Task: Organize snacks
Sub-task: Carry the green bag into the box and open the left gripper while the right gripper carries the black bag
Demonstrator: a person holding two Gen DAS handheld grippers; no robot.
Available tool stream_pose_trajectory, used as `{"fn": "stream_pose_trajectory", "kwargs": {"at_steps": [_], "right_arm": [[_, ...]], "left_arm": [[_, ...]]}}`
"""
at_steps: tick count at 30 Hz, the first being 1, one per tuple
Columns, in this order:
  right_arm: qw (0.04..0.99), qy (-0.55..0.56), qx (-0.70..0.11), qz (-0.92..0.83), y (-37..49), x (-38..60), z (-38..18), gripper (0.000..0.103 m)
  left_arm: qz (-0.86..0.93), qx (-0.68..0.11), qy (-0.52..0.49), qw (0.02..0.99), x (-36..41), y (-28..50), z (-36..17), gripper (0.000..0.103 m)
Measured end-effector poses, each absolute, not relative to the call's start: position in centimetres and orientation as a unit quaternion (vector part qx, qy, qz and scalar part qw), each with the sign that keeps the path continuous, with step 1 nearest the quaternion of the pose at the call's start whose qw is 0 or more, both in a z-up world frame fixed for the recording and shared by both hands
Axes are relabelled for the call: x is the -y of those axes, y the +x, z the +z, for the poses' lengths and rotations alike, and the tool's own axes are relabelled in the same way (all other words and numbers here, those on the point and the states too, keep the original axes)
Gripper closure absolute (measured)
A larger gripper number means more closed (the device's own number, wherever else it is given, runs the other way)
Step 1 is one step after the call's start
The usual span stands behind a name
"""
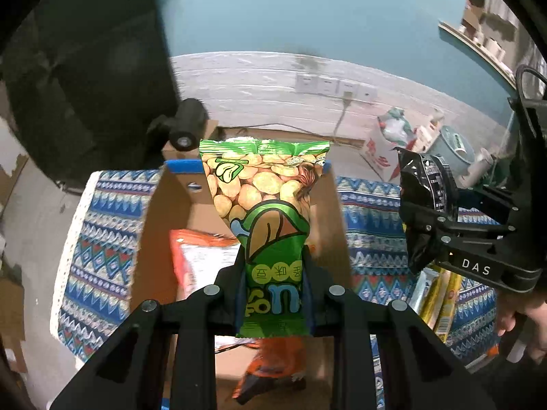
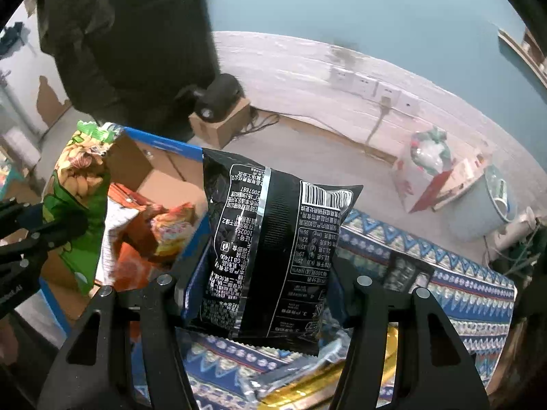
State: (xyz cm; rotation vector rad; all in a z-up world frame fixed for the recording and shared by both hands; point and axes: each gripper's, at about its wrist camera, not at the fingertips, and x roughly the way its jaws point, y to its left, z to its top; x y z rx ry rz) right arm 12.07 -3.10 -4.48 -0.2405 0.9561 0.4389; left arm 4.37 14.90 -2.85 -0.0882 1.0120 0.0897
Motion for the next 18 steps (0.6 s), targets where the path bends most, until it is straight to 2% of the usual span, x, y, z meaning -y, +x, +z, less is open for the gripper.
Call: {"fn": "stream_pose_trajectory", "kwargs": {"at_steps": [18], "right_arm": [[0.833,-0.147,-0.462,0.267,10.9,-5.2,-6.0,0.045]], "left_arm": [[0.09,-0.527,-0.091,0.84,-22.1,1.0,-7.0,0.077]]}}
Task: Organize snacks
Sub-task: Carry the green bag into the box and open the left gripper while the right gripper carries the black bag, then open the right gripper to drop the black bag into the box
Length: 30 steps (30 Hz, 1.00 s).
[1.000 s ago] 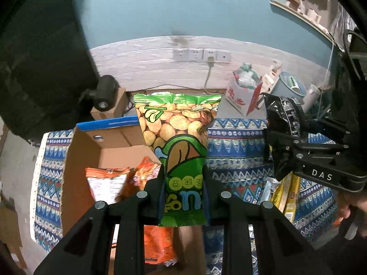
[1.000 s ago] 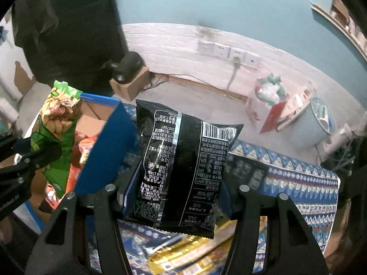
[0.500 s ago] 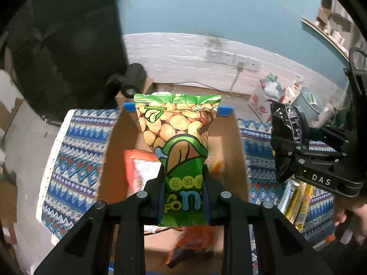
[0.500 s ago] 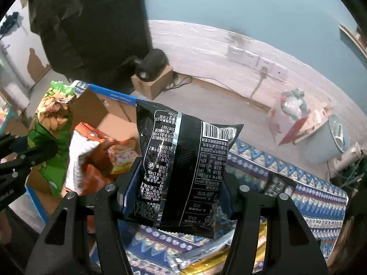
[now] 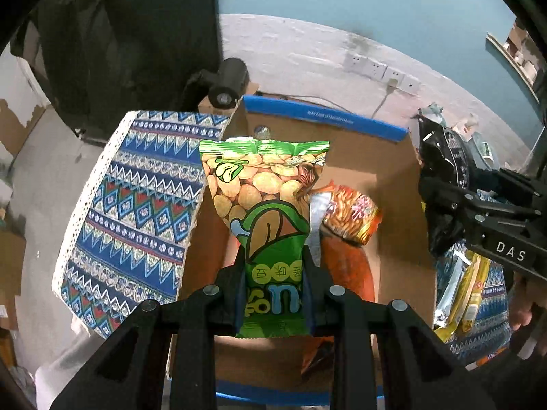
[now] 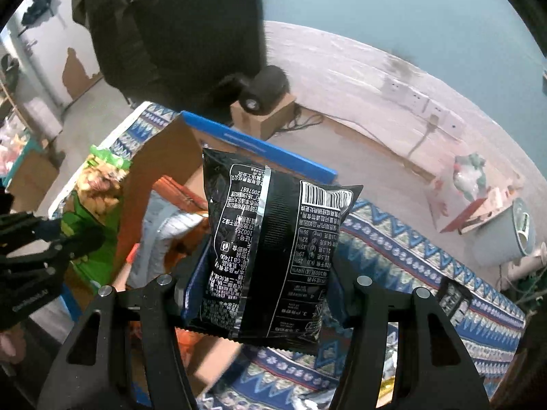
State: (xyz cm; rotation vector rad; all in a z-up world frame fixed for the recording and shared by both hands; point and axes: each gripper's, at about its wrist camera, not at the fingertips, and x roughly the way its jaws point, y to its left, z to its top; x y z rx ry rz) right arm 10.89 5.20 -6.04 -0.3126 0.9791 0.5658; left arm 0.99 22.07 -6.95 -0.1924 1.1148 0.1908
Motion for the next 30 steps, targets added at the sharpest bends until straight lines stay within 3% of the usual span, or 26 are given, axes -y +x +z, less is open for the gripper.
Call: {"fn": "stream_pose_trajectory", "kwargs": {"at_steps": [3,8,23,27,30], "right_arm": [[0.829,-0.15,-0.464,0.274,10.8,-5.8,-6.3,0.045],[0.824,-0.146,-0.469,0.282,10.7,-6.0,-6.5,0.045],[0.815,-0.163,-0.461,0.31,9.9,-7.9,-6.7,0.044],[0.819,-0.17,-0.456,0.304,9.5,-7.9,-6.8,0.034],[0.823,-0.166,-0.456,0.296,9.5,-7.2,-6.6,0.033]], "left_arm": [[0.093,-0.531,-0.083,0.839,-21.9,1.0,-7.0,0.075],[0.105,-0.52,-0.068,0.845,-21.7,0.9,-6.4,0.046],[0.11,-0.518,-0.074,0.845,-22.1,0.4,-5.9,0.041],[0.105,-0.524,-0.072,0.842,-21.8,0.5,-6.1,0.041],[0.096,-0.523,-0.068,0.844,-21.0,0.8,-5.8,0.041]]}}
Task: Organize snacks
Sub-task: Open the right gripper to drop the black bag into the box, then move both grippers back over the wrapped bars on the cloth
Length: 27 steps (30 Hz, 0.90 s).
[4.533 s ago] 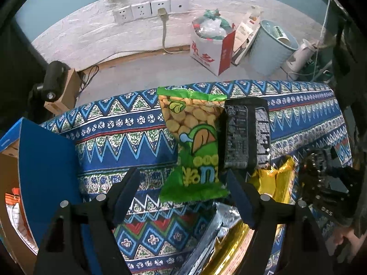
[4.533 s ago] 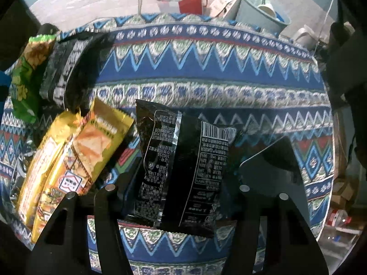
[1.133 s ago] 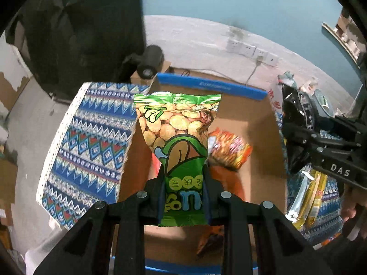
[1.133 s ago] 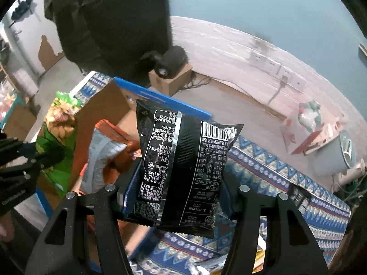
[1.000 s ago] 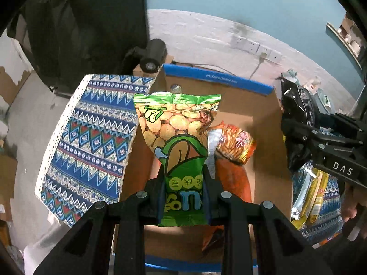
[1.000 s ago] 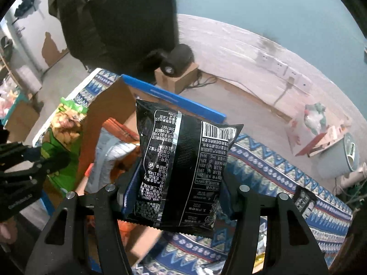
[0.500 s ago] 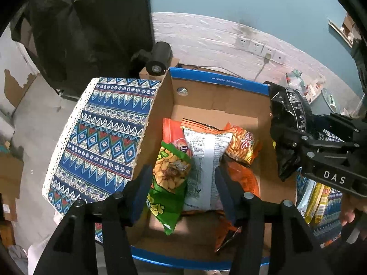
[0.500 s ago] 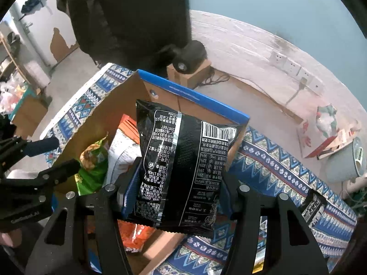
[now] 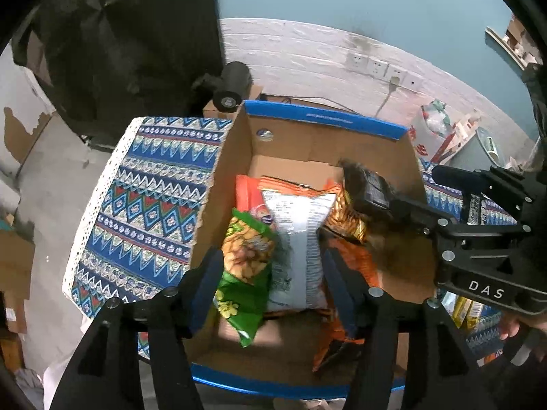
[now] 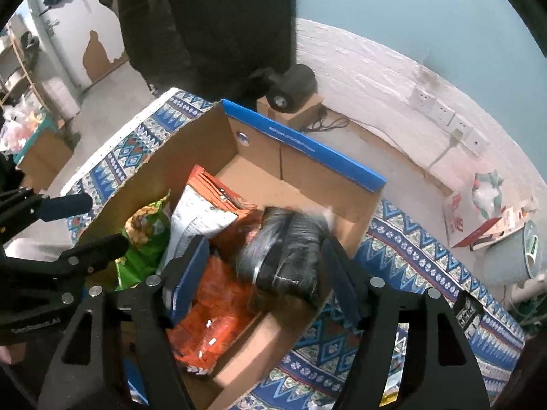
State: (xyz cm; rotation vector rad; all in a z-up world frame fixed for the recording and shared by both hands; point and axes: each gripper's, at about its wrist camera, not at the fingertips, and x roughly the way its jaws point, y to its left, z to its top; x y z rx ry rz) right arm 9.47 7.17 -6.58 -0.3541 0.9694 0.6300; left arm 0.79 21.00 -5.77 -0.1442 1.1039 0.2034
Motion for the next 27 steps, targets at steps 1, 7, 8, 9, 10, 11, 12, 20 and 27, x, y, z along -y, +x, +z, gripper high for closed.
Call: {"fn": "stream_pose_trajectory", "kwargs": {"at_steps": [1,7,8,9,10,11,12,20,27], "right_arm": [[0.825,-0.164,-0.455,0.293,9.5,-6.8,-6.5,0.033],[0.839,-0.149,-0.453,0.261,9.5,-3.5,-5.5,0.023],[0.841,-0.147,-0.454,0.256,9.5,-3.0,-5.5,0.023],[0.842,-0.145,-0.455,0.251,9.4,-2.4,-5.4,0.023],[0.845,-0.14,-0.456,0.243,9.4,-1.6,-5.4,0.023],[0.846,-0.138,-0.457,0.239,9.5,-1.0,-5.3,0.023],[0.847,-0.135,-0.458,0.234,9.4,-0.4,-5.3,0.023],[0.853,-0.116,-0.468,0.2,9.1,4.7,-5.4,0.023],[0.854,-0.109,-0.474,0.183,8.2,8.4,-6.0,0.023]], "left_arm": [[0.095,-0.523,-0.066,0.845,-20.7,0.8,-5.7,0.041],[0.065,-0.524,-0.051,0.848,-17.9,1.3,-5.3,0.04],[0.058,-0.525,-0.049,0.848,-17.3,1.4,-5.3,0.04],[0.053,-0.526,-0.047,0.847,-16.8,1.4,-5.3,0.04],[0.047,-0.527,-0.043,0.847,-16.1,1.5,-5.3,0.04],[0.042,-0.528,-0.037,0.847,-15.5,1.5,-5.3,0.04],[0.038,-0.529,-0.032,0.847,-14.9,1.6,-5.3,0.04],[0.012,-0.53,-0.012,0.848,-11.5,1.7,-5.2,0.04],[-0.009,-0.529,-0.001,0.848,-8.3,2.2,-5.1,0.038]]}}
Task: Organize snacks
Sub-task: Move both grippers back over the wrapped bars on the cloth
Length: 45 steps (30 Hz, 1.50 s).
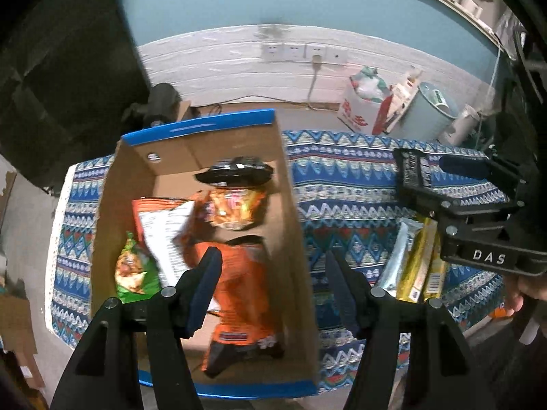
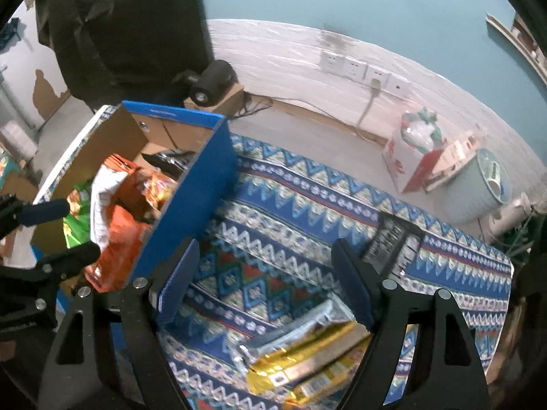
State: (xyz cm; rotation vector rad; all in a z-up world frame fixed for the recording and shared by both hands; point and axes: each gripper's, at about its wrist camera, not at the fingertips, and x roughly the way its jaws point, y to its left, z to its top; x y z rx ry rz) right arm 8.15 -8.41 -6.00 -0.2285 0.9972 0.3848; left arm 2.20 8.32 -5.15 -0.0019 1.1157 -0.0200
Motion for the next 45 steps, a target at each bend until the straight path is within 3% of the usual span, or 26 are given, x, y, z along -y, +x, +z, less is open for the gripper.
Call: {"fn": "stream_pose_trajectory", "kwargs": {"at_steps": [20,45], "right_arm": [[0.835,-0.071,-0.538,0.093,6.0,19.7,-11.9,0.023],[0.77,-0.111,-0.625,0.055,4.4,22.3,-20.2,0.021]], "left_arm": [[-0.094,-0.56,0.062,0.821,2.7,3.6,-9.7,0.035],[-0.12,-0.609,0.123,0.774,7.4,5.4,-16.7,0.035]]}}
